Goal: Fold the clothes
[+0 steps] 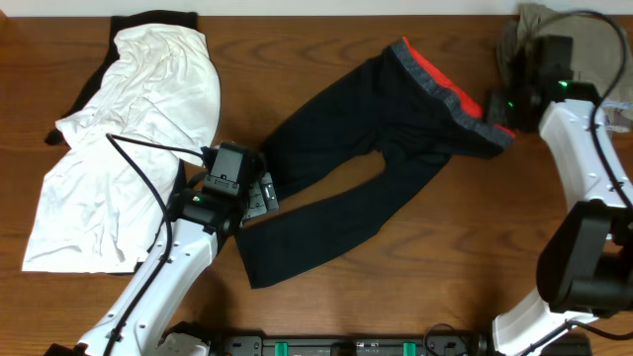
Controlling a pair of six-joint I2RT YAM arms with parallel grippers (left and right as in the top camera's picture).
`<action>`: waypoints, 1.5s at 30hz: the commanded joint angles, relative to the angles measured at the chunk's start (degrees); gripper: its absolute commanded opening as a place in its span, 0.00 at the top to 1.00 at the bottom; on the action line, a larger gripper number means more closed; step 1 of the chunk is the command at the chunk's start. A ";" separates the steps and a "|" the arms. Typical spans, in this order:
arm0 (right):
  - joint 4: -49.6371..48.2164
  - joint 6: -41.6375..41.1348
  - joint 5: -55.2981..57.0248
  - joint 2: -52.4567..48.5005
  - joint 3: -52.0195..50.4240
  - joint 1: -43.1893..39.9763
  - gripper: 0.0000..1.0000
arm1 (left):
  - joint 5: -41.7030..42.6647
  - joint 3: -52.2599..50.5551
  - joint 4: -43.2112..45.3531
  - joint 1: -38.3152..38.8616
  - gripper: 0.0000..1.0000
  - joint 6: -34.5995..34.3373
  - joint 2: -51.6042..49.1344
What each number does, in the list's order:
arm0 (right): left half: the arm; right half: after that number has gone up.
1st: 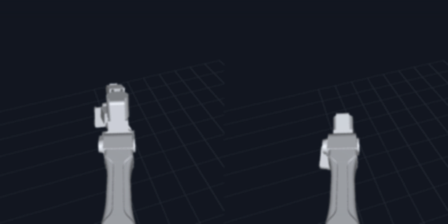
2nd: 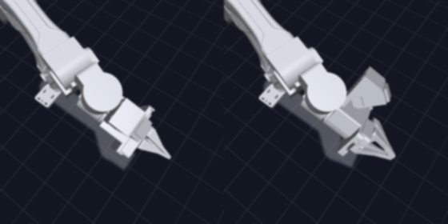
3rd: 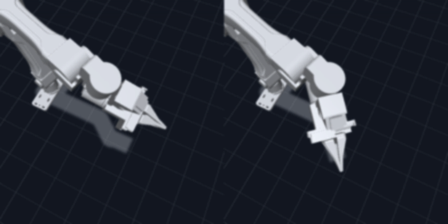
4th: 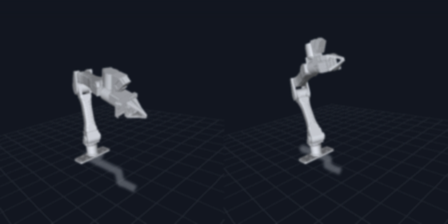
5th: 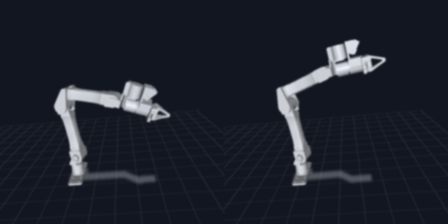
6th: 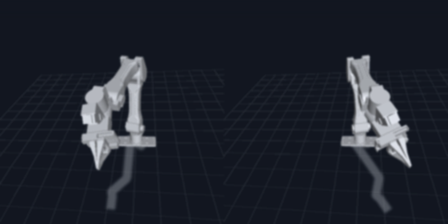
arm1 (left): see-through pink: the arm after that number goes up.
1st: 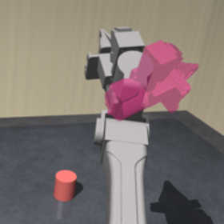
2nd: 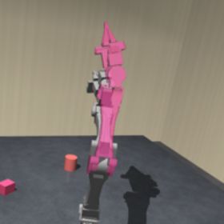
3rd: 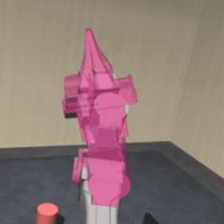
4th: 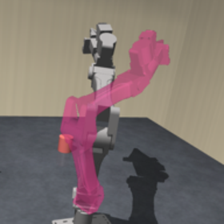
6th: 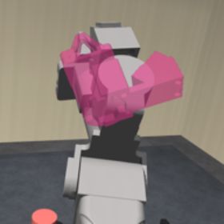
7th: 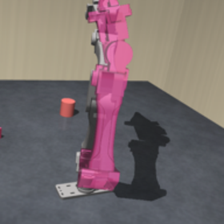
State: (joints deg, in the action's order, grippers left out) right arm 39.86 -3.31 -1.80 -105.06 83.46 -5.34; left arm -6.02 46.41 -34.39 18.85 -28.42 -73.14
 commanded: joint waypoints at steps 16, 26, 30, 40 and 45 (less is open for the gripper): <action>-19.52 7.67 -1.75 -21.40 16.98 15.96 0.43 | 0.81 14.80 -6.08 -0.31 0.02 8.31 -0.59; -20.04 6.58 -4.76 -28.72 18.93 17.05 0.78 | -0.72 14.78 -6.36 -0.31 0.02 8.24 -0.59; -20.20 6.54 -4.92 -31.85 18.93 17.05 0.85 | -0.72 14.75 -6.51 -0.31 0.01 8.26 -0.59; -23.26 5.44 -2.64 -35.01 18.93 15.54 0.87 | -0.72 14.45 -6.49 -0.31 0.01 8.24 -0.61; -27.15 4.26 1.68 -35.06 18.93 13.16 0.86 | -0.68 14.19 -6.49 -0.31 0.02 8.17 -1.51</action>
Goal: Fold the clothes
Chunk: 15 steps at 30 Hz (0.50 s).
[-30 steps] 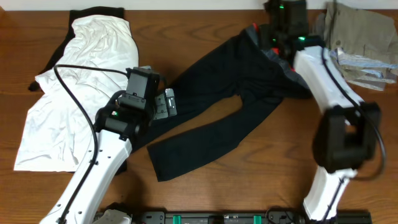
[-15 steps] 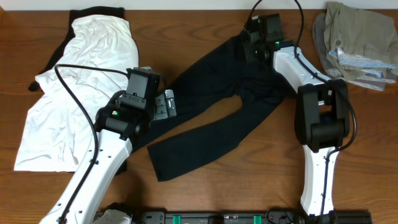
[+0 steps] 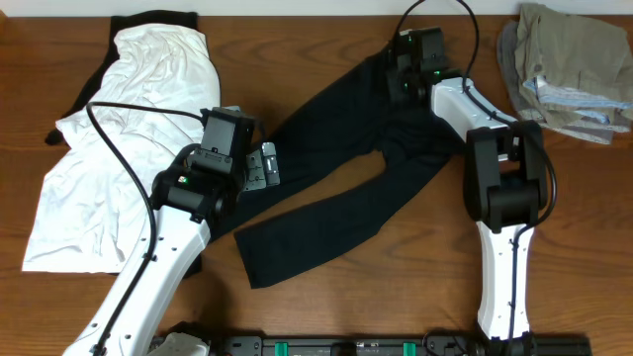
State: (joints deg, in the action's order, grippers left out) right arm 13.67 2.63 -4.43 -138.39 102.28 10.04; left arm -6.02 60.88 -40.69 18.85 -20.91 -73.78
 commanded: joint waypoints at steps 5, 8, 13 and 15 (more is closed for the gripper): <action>-5.20 -2.86 6.16 -1.79 0.11 -5.79 0.85 | -0.57 -0.66 -0.22 -0.28 0.02 -0.81 -3.85; -6.99 -3.48 6.16 -1.79 0.11 -8.17 0.83 | -0.46 -0.66 0.02 -0.28 0.02 -0.79 -6.29; -9.88 -4.35 5.73 -1.79 0.13 -12.22 0.80 | -0.48 -0.66 1.27 -0.28 0.02 -0.79 -11.47; -10.23 -4.33 4.92 -1.77 0.63 -13.18 0.77 | -0.48 -0.66 2.64 -0.31 0.02 -0.76 -13.81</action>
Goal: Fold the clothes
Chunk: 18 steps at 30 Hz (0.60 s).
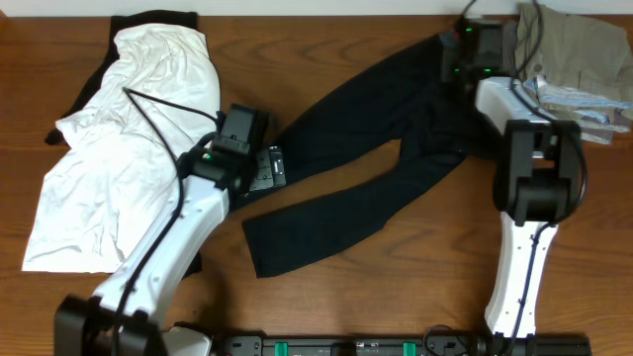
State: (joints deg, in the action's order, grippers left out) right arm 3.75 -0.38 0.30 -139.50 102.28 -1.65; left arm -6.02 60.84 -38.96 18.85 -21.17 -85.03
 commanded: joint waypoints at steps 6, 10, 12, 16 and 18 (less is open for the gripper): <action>6.71 -1.27 -0.09 -0.66 8.13 -1.97 0.76 | -0.48 -0.61 8.57 -0.31 0.02 0.74 -10.16; 17.62 -1.11 -3.41 -0.66 17.00 -1.73 0.72 | -0.55 -0.61 13.94 -0.31 0.02 5.03 -14.10; 23.19 0.13 -5.97 -0.66 21.33 -1.44 0.61 | -0.76 -0.61 16.15 -0.33 0.02 7.72 -15.15; 34.42 1.38 -9.33 -0.66 29.46 -0.15 0.48 | -0.90 -0.61 18.34 -1.40 0.03 11.39 -15.89; 39.67 1.38 -9.35 -0.66 33.16 0.63 0.46 | -0.90 -0.61 18.38 -2.62 0.06 12.46 -15.93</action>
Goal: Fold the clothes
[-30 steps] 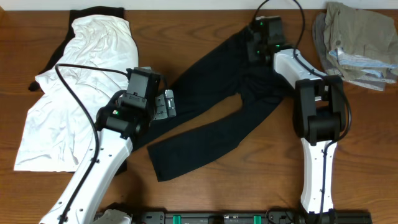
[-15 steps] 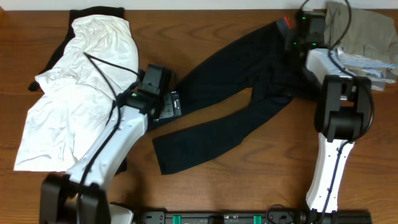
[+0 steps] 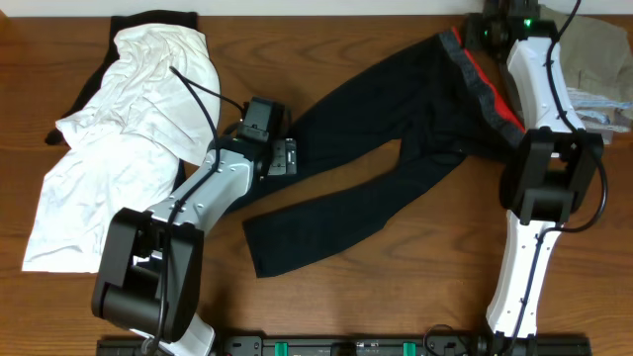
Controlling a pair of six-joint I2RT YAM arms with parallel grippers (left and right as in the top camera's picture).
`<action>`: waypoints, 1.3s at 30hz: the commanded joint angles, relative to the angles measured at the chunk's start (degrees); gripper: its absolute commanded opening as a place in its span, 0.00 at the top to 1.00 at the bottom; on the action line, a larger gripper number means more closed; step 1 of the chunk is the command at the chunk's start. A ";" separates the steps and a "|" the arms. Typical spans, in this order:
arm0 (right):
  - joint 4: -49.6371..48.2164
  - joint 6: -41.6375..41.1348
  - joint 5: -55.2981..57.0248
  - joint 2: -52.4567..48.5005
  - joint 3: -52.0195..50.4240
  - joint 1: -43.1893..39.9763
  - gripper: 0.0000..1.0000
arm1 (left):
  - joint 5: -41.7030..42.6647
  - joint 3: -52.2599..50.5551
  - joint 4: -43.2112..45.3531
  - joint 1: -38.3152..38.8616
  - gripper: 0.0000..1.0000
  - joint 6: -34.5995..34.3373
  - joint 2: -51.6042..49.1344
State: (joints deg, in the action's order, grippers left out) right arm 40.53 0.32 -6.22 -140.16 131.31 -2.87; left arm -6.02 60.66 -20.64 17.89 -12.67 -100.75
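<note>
Dark pants (image 3: 376, 148) lie spread on the wooden table, legs pointing to the lower left. Their grey waistband (image 3: 487, 91), with its red lining showing, runs down the upper right. My left gripper (image 3: 286, 158) sits at the hem of the upper leg and looks shut on it. My right gripper (image 3: 487, 30) is at the table's far edge, at the top end of the waistband; it appears shut on the cloth, though its fingers are small in this view. The lower leg's hem (image 3: 259, 249) lies free.
A crumpled white garment (image 3: 129, 148) covers the left side, with a black garment (image 3: 148, 20) under its top. A pile of khaki and grey clothes (image 3: 588, 69) sits at the far right corner. Bare wood (image 3: 396, 287) runs along the front edge.
My right gripper has moved up and to the right, and the waistband now lies stretched with its red lining exposed. My left gripper has shifted slightly right and away with the leg hem.
My right gripper was at the waistband's right end and my left at the upper leg's hem. Then the right was far to the left with the waistband bunched. Then it was back toward the right, and now the pants lie straighter, shifted toward the far edge.
</note>
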 commanded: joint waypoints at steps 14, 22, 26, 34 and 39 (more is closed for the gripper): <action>18.32 1.49 -2.82 0.00 11.85 7.15 0.49 | 4.20 -0.44 -0.74 -5.14 0.94 -1.38 -2.78; 18.75 1.44 -2.84 0.00 11.85 7.56 0.50 | 4.13 -0.46 -4.31 -5.11 0.94 -6.78 -3.85; 18.99 1.44 -2.84 0.00 11.85 7.56 0.51 | 4.17 -0.46 -3.89 -5.11 0.94 -8.63 -6.58; 20.02 1.46 -2.84 0.00 11.85 7.56 0.51 | 5.38 -0.46 1.84 -5.14 0.94 -9.05 -12.00; 20.24 0.96 -2.93 0.00 11.85 7.63 0.51 | 5.31 -0.44 14.60 -5.14 0.94 -4.37 -15.32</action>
State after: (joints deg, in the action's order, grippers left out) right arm 60.55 1.08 -8.60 -140.16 141.82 4.43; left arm -1.65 61.84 -7.99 12.86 -19.99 -110.78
